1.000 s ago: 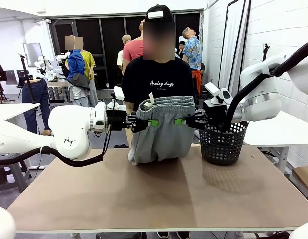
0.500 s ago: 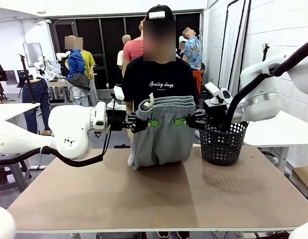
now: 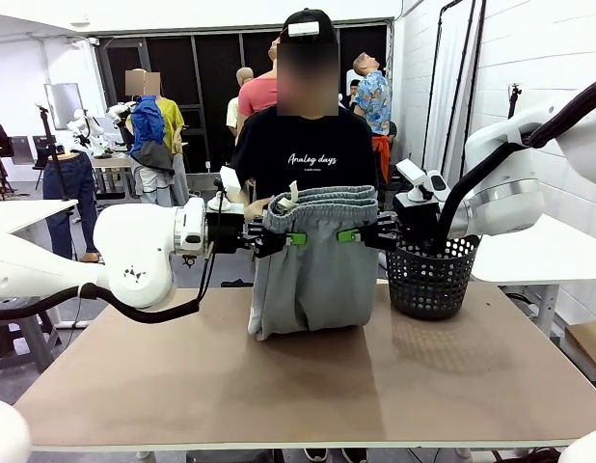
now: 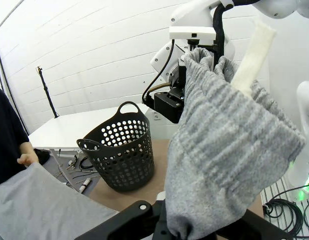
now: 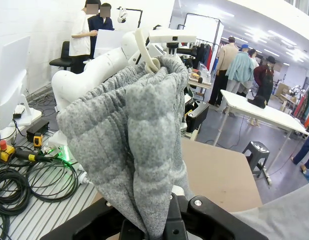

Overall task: Fold the training pants.
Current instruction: Release the ends of the Training pants and then grab the overlapped ends.

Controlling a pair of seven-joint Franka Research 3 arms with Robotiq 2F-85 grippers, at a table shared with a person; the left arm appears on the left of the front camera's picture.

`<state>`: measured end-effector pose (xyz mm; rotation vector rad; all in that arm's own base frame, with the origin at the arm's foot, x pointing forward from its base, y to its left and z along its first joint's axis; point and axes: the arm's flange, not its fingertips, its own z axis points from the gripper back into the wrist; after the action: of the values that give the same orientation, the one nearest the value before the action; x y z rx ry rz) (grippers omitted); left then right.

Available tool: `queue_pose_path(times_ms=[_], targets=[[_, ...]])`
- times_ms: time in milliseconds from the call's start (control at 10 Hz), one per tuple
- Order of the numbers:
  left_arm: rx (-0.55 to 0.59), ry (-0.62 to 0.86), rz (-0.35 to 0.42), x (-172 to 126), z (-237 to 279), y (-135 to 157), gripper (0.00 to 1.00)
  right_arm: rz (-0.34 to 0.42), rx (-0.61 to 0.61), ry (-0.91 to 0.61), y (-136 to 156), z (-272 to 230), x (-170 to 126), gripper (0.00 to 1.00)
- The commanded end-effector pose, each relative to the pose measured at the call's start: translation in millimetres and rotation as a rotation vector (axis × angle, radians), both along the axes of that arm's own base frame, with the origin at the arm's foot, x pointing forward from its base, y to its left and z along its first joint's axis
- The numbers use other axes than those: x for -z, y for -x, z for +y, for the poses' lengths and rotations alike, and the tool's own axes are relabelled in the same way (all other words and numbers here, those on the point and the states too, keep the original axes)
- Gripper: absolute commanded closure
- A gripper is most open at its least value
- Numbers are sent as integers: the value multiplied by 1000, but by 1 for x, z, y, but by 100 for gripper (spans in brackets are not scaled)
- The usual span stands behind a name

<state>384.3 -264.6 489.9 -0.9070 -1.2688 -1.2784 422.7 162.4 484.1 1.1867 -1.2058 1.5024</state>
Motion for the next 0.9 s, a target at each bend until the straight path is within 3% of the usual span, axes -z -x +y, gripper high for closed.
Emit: queue_pose_path(times_ms=[0, 800], targets=[[-20, 2, 0, -2, -3, 3, 100, -5, 1, -23, 5, 0, -1, 100], [-20, 2, 0, -2, -3, 3, 100, -5, 1, -23, 5, 0, -1, 100]])
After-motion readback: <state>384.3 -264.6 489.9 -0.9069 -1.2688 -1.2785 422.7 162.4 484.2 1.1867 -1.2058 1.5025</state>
